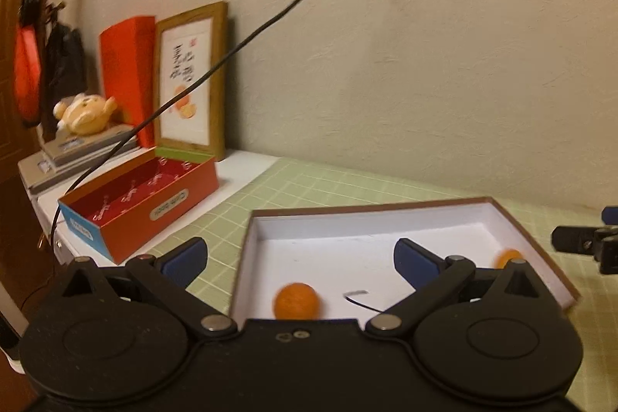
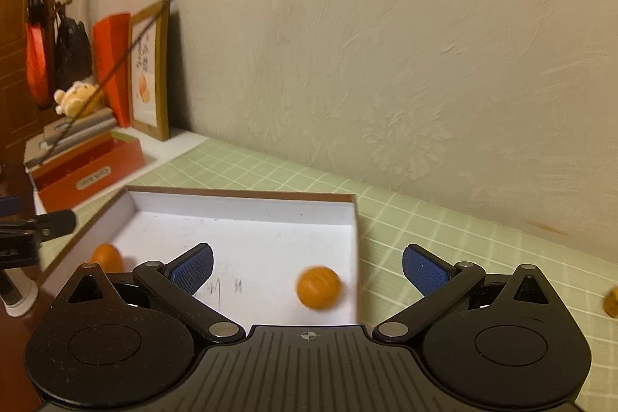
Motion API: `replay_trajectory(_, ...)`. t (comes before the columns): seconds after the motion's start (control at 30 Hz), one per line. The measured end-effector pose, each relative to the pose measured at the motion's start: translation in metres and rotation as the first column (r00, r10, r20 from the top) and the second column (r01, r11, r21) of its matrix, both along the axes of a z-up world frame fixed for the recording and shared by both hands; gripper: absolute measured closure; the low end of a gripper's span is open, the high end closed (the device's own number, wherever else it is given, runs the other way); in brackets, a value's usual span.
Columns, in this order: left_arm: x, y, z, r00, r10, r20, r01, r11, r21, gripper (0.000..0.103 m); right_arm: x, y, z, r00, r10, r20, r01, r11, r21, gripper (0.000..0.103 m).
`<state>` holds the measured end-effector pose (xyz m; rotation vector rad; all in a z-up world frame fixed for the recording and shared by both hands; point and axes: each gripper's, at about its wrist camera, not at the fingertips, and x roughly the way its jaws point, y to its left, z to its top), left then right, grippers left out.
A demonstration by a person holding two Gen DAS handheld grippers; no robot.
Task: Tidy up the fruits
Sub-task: 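Move the left tool back to the fruit and grasp the brown chestnut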
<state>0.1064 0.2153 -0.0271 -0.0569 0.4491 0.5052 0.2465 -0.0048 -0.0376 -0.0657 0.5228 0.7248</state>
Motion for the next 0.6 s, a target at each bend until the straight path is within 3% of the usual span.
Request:
replay_trajectory(0.33,-0.013,-0.071,0.011,0.986,-0.166,0.021,0.165,0.986,0.006,0.006,-0.052,-0.106,0.012,0.983,-0.182,0.026,0.182,0.983,0.018,0.000)
replay_trajectory(0.6,0.015,-0.123,0.003,0.956,-0.291,0.017,0.292,0.956,-0.020,0.009,-0.051,-0.180,0.009,0.914,-0.405,0.000,0.405,0.914,0.000,0.000)
